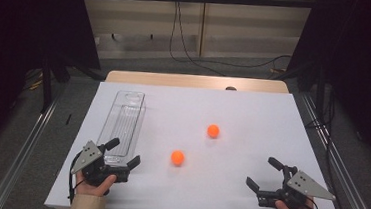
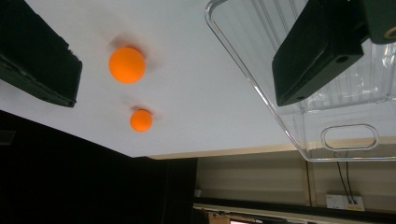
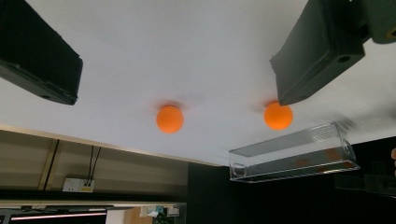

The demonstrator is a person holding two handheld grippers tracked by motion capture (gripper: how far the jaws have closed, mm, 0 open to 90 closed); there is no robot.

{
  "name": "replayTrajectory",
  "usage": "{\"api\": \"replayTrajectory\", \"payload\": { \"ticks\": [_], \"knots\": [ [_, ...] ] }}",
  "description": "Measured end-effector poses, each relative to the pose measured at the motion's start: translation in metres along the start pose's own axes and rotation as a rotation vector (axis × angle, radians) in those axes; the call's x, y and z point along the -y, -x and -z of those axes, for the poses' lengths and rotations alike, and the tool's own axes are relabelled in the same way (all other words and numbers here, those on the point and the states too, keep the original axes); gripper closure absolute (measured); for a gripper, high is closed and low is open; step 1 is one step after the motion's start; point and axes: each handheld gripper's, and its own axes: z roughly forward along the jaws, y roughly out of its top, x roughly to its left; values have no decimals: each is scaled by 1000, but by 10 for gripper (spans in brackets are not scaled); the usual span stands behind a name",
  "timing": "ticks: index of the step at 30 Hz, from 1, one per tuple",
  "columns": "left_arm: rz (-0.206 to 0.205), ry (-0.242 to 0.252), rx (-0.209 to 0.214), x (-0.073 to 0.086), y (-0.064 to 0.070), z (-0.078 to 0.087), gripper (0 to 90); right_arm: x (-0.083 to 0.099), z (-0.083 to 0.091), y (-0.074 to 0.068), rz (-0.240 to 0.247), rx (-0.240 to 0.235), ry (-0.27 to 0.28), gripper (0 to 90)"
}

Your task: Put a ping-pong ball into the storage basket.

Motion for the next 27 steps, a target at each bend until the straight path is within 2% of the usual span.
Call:
{"api": "replayTrajectory", "payload": {
  "ticks": [12, 27],
  "knots": [
    [11, -16, 12, -2, 4, -9, 15, 0, 0, -1, 5, -4, 2, 6],
    [5, -37, 31, -4, 11, -21, 16, -1, 0, -2, 4, -10, 5, 7]
  ]
}}
